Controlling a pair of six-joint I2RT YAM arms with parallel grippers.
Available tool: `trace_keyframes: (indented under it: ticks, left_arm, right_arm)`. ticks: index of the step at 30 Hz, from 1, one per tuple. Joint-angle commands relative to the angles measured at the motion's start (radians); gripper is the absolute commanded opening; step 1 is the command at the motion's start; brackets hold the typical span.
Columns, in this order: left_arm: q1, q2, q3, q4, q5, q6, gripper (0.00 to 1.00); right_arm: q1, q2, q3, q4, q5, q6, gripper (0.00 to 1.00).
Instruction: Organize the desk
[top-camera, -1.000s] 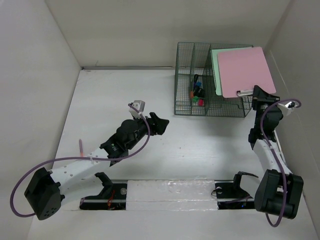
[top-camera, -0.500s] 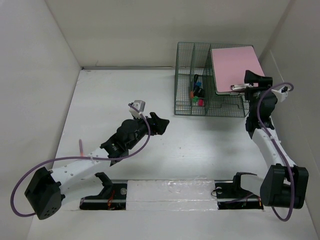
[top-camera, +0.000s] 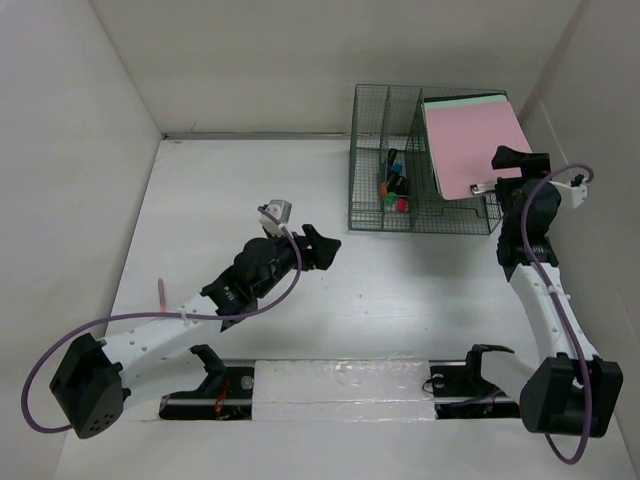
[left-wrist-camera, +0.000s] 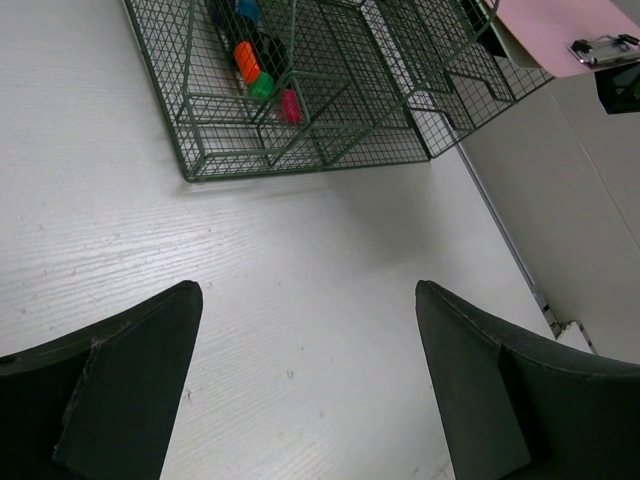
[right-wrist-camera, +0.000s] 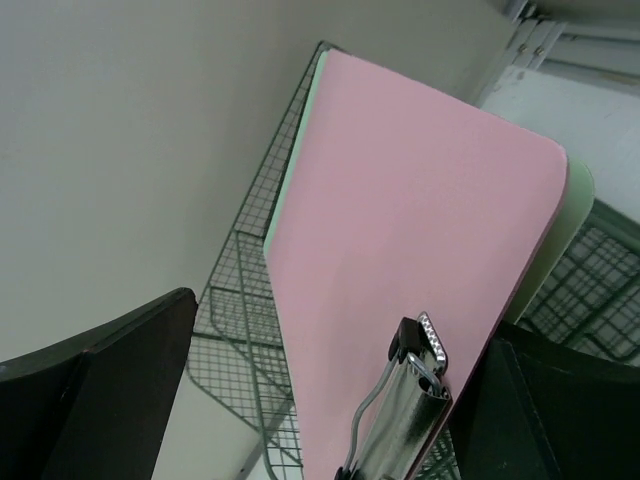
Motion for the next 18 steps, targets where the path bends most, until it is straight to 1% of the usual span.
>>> trace_keyframes:
  ticks: [1, 2, 3, 6, 9, 11, 13, 15, 16, 17, 18]
  left_arm:
    - [0.004, 0.01, 0.061, 0.03, 0.018, 0.014, 0.85]
    - [0.004, 0.008, 0.06, 0.033, 0.018, 0.014, 0.88]
    - [0.004, 0.01, 0.063, 0.032, 0.018, 0.014, 0.9]
    - [0.004, 0.008, 0.075, 0.013, 0.013, 0.02, 0.91]
    - [0.004, 0.0, 0.063, 0.033, 0.019, 0.017, 0.91]
    - [0.004, 0.008, 0.074, 0.019, 0.022, 0.018, 0.92]
    - [0.004, 0.008, 0.077, 0.018, 0.022, 0.017, 0.92]
    - [0.004, 0.007, 0.065, 0.038, 0.034, 0.009, 0.92]
    - [0.004, 0.007, 0.065, 0.038, 0.036, 0.011, 0.92]
    - [0.004, 0.008, 0.072, 0.025, 0.033, 0.015, 0.92]
    - [0.004, 0.008, 0.074, 0.021, 0.031, 0.017, 0.92]
  right_arm:
    - [0.002, -0.042, 0.005, -0.127, 0.117, -0.08, 1.0]
    - [0.002, -0.046, 0.009, -0.167, 0.125, -0.1, 1.0]
    - [0.002, -0.047, 0.025, -0.187, 0.137, -0.113, 1.0]
    - [-0.007, -0.024, 0.063, -0.27, 0.149, -0.171, 1.0]
    - [-0.007, 0.048, 0.143, -0.321, 0.114, -0.235, 1.0]
    - [0.008, 0.123, 0.244, -0.376, 0.094, -0.278, 1.0]
    - [0.059, 0.177, 0.305, -0.402, 0.149, -0.32, 1.0]
    - [0.068, 0.259, 0.4, -0.462, 0.154, -0.367, 1.0]
    - [0.082, 0.284, 0.439, -0.5, 0.19, -0.384, 1.0]
    - [0.102, 0.324, 0.507, -0.576, 0.212, -0.395, 1.0]
    - [0.114, 0.333, 0.528, -0.587, 0.237, -0.419, 1.0]
